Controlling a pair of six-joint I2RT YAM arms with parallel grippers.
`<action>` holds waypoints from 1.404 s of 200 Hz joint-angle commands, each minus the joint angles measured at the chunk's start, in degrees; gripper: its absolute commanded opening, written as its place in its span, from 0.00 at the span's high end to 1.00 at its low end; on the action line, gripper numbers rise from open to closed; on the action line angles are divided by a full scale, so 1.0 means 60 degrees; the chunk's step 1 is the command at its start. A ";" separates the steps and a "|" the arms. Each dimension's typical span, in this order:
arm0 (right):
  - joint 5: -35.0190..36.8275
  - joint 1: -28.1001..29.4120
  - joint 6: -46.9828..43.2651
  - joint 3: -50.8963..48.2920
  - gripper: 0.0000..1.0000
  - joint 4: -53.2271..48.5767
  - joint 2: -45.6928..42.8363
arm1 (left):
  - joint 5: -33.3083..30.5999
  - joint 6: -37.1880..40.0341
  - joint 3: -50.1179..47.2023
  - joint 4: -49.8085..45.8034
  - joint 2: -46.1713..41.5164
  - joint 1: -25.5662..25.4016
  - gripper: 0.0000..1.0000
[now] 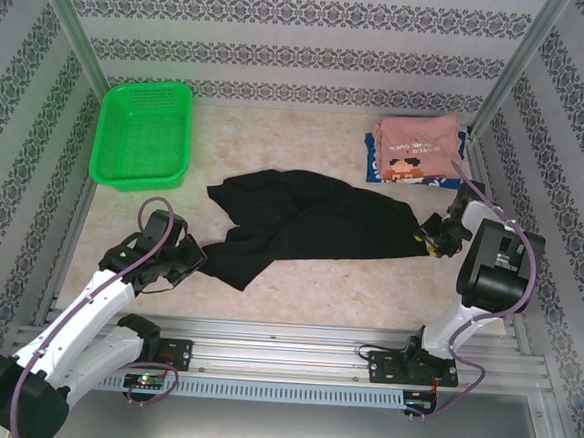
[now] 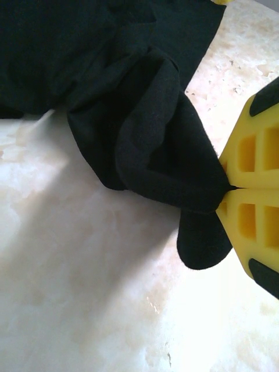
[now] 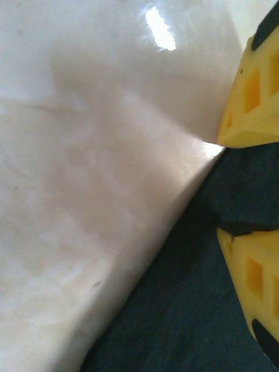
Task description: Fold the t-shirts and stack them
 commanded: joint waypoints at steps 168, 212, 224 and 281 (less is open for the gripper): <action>0.0936 0.0476 0.0541 0.0772 0.85 -0.0846 0.0809 | 0.0236 0.0420 0.0443 -0.0208 -0.0215 0.0260 1.00; 0.0750 0.0479 0.0505 0.1162 1.00 -0.1044 -0.0137 | 0.0329 0.0481 0.0822 -0.0370 -0.0461 0.0511 1.00; 0.0579 0.0474 0.0521 0.1196 1.00 -0.1100 -0.1062 | 0.0432 0.0483 0.1294 -0.0297 -0.0488 0.0646 1.00; -0.1858 -0.0032 0.2134 0.3328 1.00 -0.0926 -0.4509 | 0.0710 0.1890 0.6589 -0.0293 0.1329 0.1401 1.00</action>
